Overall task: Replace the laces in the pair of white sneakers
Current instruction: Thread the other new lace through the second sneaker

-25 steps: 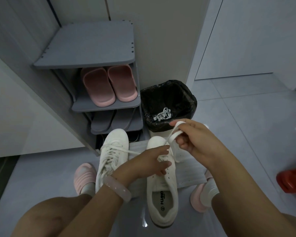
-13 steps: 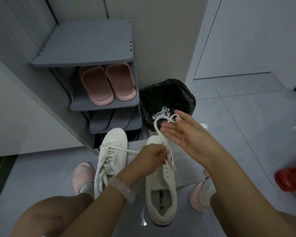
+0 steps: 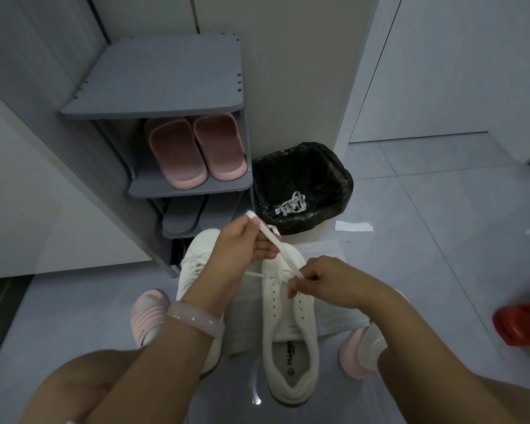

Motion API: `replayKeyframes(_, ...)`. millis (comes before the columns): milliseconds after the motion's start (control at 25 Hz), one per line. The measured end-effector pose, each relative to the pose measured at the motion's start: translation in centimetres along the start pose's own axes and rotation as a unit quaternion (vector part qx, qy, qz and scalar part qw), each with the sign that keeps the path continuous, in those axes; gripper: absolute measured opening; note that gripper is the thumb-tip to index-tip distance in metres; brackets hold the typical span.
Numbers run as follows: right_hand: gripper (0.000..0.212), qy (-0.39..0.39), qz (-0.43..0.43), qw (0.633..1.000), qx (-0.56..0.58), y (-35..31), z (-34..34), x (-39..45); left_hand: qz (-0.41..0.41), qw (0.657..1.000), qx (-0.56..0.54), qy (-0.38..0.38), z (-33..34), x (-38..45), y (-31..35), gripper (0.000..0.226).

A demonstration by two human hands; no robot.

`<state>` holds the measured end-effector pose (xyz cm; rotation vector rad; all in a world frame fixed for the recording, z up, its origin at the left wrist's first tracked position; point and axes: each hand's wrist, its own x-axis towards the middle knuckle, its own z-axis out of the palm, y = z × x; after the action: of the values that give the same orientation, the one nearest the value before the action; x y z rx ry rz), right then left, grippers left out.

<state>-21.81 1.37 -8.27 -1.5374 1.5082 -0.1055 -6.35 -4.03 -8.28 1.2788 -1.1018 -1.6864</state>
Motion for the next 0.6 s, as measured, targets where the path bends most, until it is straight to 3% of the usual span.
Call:
replayKeyframes(120,0.031,0.041,0.027,0.999,0.0,-0.1,-0.3,-0.1,0.023,0.999,0.034,-0.019,0.0,0.1,-0.1,0.021)
replayKeyframes(200,0.033,0.108,0.06,0.987,0.103,0.5,-0.1,0.2,0.006,0.977,0.18,-0.111,-0.1,0.3,-1.1,0.035)
replayKeyframes(240,0.031,0.147,0.08,0.968,0.185,1.0,-0.1,0.4,0.001,0.941,0.301,-0.152,-0.2,0.4,-1.8,0.041)
replayKeyframes(320,0.022,0.187,0.115,0.922,0.319,1.9,0.1,0.7,0.018,0.851,0.497,-0.169,-0.3,0.2,-3.0,0.03)
replayKeyframes(400,0.017,0.159,0.134,0.909,0.362,2.6,0.7,1.0,0.031,0.804,0.567,-0.173,0.0,0.0,-4.3,0.025)
replayKeyframes(480,0.019,0.117,0.131,0.923,0.343,3.2,1.5,1.3,0.03,0.796,0.579,-0.173,0.5,-0.3,-5.5,0.025)
replayKeyframes(600,0.017,0.103,0.114,0.954,0.258,3.6,2.3,1.6,0.028,0.819,0.549,-0.165,0.9,-0.4,-6.4,0.026)
